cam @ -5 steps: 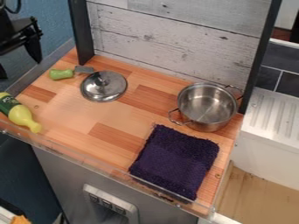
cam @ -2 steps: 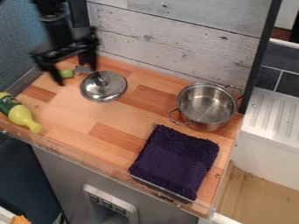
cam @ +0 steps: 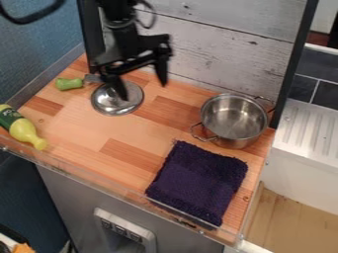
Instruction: Moved the silver pot between the plastic bottle and purple cloth
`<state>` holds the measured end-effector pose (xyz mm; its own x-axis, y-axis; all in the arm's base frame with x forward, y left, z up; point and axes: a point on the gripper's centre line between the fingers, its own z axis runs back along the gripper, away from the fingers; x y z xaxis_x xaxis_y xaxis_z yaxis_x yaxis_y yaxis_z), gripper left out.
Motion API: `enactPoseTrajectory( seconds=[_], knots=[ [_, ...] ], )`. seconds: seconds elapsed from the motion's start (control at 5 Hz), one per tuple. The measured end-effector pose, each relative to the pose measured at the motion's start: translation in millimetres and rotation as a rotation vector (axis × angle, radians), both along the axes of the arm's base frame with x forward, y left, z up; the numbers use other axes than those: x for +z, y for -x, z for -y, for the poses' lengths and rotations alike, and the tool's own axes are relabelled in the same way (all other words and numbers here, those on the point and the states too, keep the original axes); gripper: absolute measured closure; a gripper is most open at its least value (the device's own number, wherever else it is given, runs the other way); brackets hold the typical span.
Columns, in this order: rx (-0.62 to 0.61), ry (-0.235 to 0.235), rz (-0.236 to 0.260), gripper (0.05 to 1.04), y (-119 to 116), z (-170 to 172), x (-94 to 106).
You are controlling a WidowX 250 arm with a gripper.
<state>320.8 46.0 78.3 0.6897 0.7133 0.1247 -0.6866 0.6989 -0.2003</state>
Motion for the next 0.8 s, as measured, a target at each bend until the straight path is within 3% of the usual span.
enactPoseTrajectory(
  seconds=[0.2, 0.4, 0.8],
  knots=[
    [-0.099, 0.006, -0.037, 0.083, -13, 28, -18.9],
    [-0.154, 0.017, -0.040, 0.083, -29, 47, -29.6],
    [-0.235, 0.007, -0.076, 0.083, -41, 55, -63.4]
  ],
)
